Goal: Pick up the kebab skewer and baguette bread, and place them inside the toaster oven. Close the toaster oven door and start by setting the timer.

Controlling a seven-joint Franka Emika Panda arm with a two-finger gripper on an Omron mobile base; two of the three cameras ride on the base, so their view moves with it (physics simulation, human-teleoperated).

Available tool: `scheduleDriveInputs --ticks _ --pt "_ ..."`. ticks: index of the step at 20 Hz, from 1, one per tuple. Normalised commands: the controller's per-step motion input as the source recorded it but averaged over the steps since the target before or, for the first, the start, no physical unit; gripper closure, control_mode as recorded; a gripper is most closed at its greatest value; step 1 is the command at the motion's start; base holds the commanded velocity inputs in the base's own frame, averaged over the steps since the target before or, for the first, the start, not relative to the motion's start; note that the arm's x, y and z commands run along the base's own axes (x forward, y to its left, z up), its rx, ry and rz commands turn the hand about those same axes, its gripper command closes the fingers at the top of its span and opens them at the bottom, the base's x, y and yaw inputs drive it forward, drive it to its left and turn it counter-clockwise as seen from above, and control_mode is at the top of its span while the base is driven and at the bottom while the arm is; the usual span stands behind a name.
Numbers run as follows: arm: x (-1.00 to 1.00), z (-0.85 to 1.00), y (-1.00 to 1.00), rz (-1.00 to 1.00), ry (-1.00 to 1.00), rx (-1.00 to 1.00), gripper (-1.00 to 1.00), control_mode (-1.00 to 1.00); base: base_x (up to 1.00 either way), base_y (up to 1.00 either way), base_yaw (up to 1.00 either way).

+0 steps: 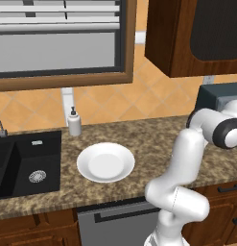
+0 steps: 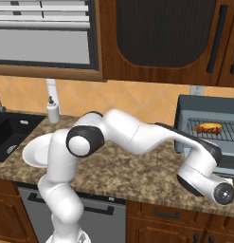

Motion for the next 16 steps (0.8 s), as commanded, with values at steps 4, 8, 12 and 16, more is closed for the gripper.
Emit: scheduleDriveInputs --ticks 4,8,12,16 --pt "0.01 -0.35 0.00 0.00 0.07 0.00 -1.00 -1.00 0.00 0.00 0.00" --pt "0.07 -0.28 -0.01 0.00 0.01 0.00 -1.00 -1.00 0.00 0.00 0.00" --pt "0.17 -0.19 -0.01 0.00 0.00 0.00 -1.00 -1.00 0.00 0.00 0.00" --pt "0.29 -0.09 0.00 0.00 0.00 0.00 -1.00 -1.00 0.00 0.00 0.00"
